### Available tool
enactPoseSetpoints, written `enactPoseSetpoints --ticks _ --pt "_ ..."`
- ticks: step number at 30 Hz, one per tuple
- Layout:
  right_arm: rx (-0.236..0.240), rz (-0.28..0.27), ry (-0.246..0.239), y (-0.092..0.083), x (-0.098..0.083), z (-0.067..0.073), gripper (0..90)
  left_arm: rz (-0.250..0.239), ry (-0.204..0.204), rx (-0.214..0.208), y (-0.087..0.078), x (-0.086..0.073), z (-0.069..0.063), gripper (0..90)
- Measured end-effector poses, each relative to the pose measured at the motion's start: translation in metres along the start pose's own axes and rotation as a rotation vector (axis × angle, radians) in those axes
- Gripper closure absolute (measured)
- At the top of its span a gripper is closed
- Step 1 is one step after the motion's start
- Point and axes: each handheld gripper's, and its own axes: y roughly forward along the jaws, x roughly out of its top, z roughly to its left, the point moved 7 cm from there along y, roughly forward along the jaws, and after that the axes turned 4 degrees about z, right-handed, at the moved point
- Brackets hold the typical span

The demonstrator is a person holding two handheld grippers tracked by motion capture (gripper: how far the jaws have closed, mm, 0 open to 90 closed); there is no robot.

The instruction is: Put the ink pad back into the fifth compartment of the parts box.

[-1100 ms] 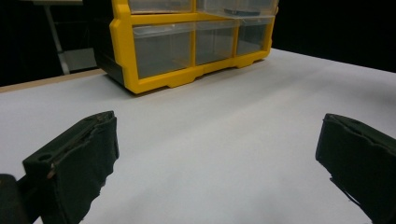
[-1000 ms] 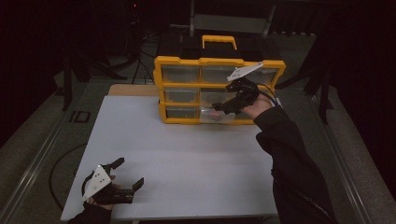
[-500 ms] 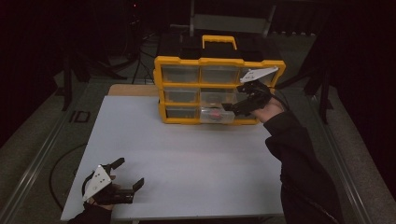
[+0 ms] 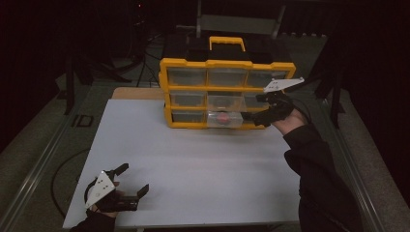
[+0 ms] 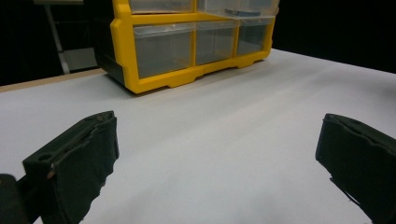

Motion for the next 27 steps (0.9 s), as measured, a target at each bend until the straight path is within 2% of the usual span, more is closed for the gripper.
enactPoseSetpoints --ticks 6,12,22,24,27 --pt "-0.007 0.011 0.011 -0.006 -0.017 -0.002 8.3 0.001 0.001 0.0 0.0 0.0 0.0 0.0" --pt "-0.008 -0.012 0.032 -0.011 -0.032 -0.003 8.3 0.0 0.002 0.001 0.0 0.0 0.0 0.0" --pt "0.008 -0.03 0.032 -0.006 -0.054 0.008 8.3 -0.003 0.0 0.001 0.0 0.001 0.0 0.0" --pt "0.023 -0.043 0.041 -0.006 -0.059 0.01 8.3 -0.002 0.0 0.001 0.0 0.001 0.0 0.0" --pt "0.018 -0.037 0.033 -0.004 -0.066 0.014 8.3 -0.002 0.001 0.0 0.0 0.001 -0.001 0.0"
